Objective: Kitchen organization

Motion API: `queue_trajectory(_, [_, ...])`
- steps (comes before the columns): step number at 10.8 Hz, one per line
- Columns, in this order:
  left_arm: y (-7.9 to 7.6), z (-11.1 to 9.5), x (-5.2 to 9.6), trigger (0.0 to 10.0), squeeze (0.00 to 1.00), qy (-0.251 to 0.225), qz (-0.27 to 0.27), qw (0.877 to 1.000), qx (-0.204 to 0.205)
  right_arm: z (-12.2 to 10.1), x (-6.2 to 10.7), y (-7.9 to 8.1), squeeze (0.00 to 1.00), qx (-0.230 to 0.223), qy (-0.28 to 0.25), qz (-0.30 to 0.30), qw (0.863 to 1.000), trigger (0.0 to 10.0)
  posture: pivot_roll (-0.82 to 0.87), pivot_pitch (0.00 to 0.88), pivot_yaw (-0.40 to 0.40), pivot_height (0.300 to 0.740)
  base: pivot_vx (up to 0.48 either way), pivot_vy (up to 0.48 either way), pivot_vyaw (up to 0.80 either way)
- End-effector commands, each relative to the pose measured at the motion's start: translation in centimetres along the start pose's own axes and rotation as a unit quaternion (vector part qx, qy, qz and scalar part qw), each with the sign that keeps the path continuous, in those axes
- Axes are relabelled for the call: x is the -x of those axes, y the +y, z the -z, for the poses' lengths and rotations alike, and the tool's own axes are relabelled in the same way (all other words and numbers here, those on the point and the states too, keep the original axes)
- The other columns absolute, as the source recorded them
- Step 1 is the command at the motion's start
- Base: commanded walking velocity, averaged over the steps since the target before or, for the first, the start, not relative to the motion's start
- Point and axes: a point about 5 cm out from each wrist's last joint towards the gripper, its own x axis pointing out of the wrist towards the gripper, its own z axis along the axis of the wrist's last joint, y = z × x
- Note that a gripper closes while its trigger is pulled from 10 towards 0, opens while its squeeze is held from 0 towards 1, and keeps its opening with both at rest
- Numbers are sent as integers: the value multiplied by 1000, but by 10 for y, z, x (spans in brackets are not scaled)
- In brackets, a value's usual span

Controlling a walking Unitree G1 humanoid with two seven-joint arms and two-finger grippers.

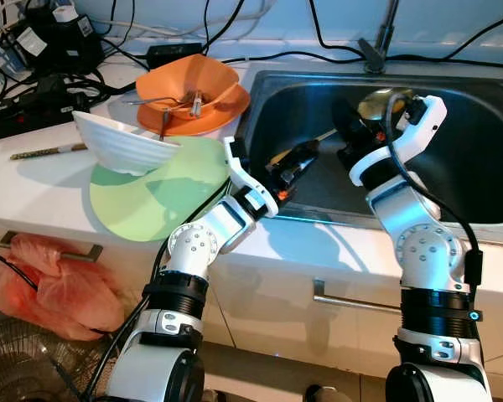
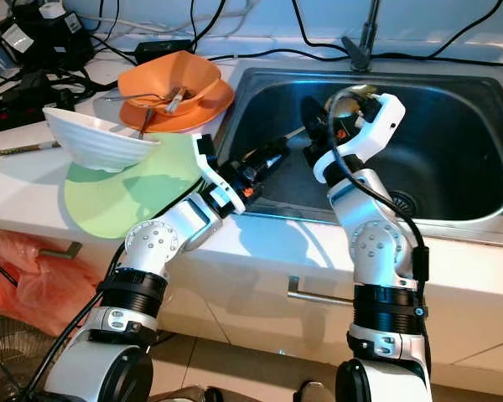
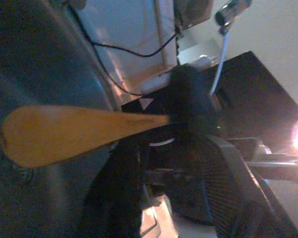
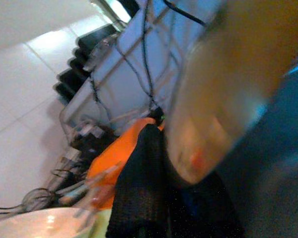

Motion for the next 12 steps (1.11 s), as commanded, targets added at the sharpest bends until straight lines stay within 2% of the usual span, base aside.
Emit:
queue_trajectory(1, [-19,13,-18,10000,1000,6,52,998,19,1,2,-3,0,7,1,11,1000,10000,-80,66,86,740,0,0,0])
queue_trajectory(3, [-22,13,-6,10000,1000,23,64,998,-6,2,4,-13,0,21,-16,41,999,10000,-54,89,75,740,0,0,0])
queue_trajectory(4, [-18,9,2,10000,1000,26,35,997,-59,-3,11,-28,0,39,-30,81,996,10000,-48,83,82,740,0,0,0])
queue_trajectory(5, [-21,8,5,10000,1000,43,29,991,-127,-11,14,-34,0,70,-39,88,993,10000,-64,70,106,740,0,0,0])
queue_trajectory(6, [-15,6,12,10000,1000,57,7,972,-227,-15,19,-44,0,98,-42,105,989,10000,-71,77,105,740,0,0,0])
queue_trajectory(8, [-10,-6,27,10000,1000,44,-33,944,-326,-20,27,-60,0,151,-30,117,981,10000,-60,67,99,740,0,0,0])
queue_trajectory(9, [-9,-15,37,10000,1000,28,-56,921,-385,-23,31,-70,0,188,-17,121,974,10000,-45,71,74,740,0,0,0])
queue_trajectory(10, [1,-26,49,10000,1000,14,-97,888,-450,-23,33,-81,0,230,3,129,965,10000,-42,79,70,740,0,0,0])
queue_trajectory(11, [1,-33,56,10000,1000,9,-107,856,-506,-22,35,-87,0,268,28,120,956,10000,-43,78,71,740,0,0,0])
queue_trajectory(12, [-1,-36,59,10000,1000,7,-106,832,-545,-17,37,-95,0,284,49,124,949,10000,-40,80,79,740,0,0,0])
